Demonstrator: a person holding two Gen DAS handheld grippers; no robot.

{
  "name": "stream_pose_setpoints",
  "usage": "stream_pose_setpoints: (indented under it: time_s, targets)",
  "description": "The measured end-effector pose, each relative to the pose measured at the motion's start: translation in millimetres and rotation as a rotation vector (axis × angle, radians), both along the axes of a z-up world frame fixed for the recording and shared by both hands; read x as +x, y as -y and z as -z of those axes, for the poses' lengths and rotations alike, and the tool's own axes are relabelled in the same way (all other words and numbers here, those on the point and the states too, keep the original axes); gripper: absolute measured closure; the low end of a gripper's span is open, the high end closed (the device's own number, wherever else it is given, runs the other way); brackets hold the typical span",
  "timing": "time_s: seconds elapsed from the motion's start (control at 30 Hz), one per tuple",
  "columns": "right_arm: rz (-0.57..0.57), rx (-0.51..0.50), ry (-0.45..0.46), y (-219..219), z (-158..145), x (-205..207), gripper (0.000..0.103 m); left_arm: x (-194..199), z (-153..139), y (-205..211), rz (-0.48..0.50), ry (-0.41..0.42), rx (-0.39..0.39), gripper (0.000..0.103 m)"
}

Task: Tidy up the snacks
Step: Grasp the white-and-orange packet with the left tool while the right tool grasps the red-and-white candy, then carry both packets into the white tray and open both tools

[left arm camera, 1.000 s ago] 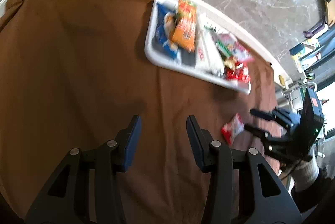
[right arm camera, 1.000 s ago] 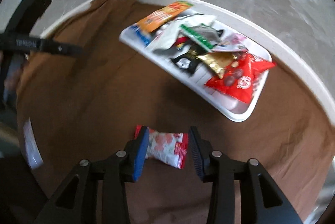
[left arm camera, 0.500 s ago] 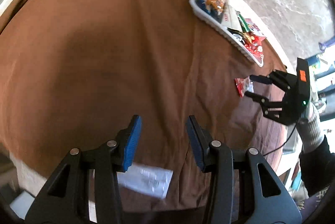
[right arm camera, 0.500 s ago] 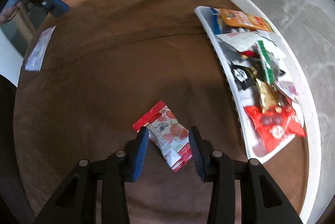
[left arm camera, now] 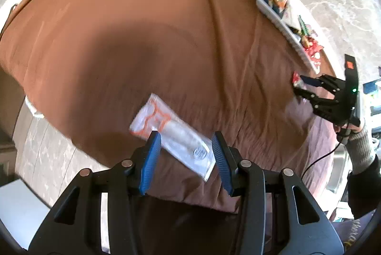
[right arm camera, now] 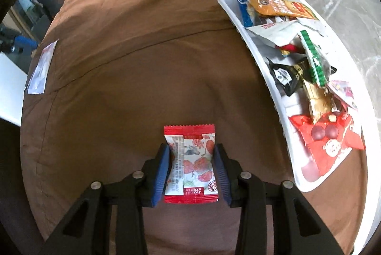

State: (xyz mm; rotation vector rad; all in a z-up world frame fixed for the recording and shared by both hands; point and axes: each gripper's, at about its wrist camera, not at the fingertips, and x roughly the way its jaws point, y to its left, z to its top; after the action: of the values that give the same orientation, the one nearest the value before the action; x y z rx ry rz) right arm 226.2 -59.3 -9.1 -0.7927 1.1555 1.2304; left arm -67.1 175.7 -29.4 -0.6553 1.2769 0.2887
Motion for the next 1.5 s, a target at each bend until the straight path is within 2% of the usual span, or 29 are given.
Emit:
stream_pose_setpoints:
  time_s: [0.27,0.43,0.7,0.8,0.87,0.93,1.0,1.33,1.5]
  targets:
    - [0.056,0.03,-0.007,18,-4,-12,0.062,-5,26,8,-0.081,-0.083,-0.032,0.06]
    - [0.072,0.042,-0.008,23,-4,-15,0.062,17,40,13,-0.127,-0.1,-0.025,0.06]
    - [0.084,0.05,-0.004,21,-3,-14,0.063,50,47,29,-0.063,-0.101,0.079,0.06]
    - [0.08,0.049,0.004,20,-5,-17,0.066,60,49,34,-0.03,-0.092,0.103,0.061]
    - [0.081,0.047,0.011,19,-6,-18,0.068,63,48,36,-0.015,-0.078,0.119,0.065]
    - [0.085,0.048,0.01,18,-6,-19,0.068,64,48,36,-0.009,-0.073,0.12,0.077]
    - [0.102,0.052,-0.008,18,-6,-19,0.069,66,49,35,0.001,-0.066,0.121,0.082]
    - [0.212,0.092,-0.135,25,-9,-12,0.07,65,43,30,0.006,-0.009,0.087,0.09]
    - [0.267,0.121,-0.207,30,-13,-7,0.07,72,36,30,0.02,0.016,0.083,0.091]
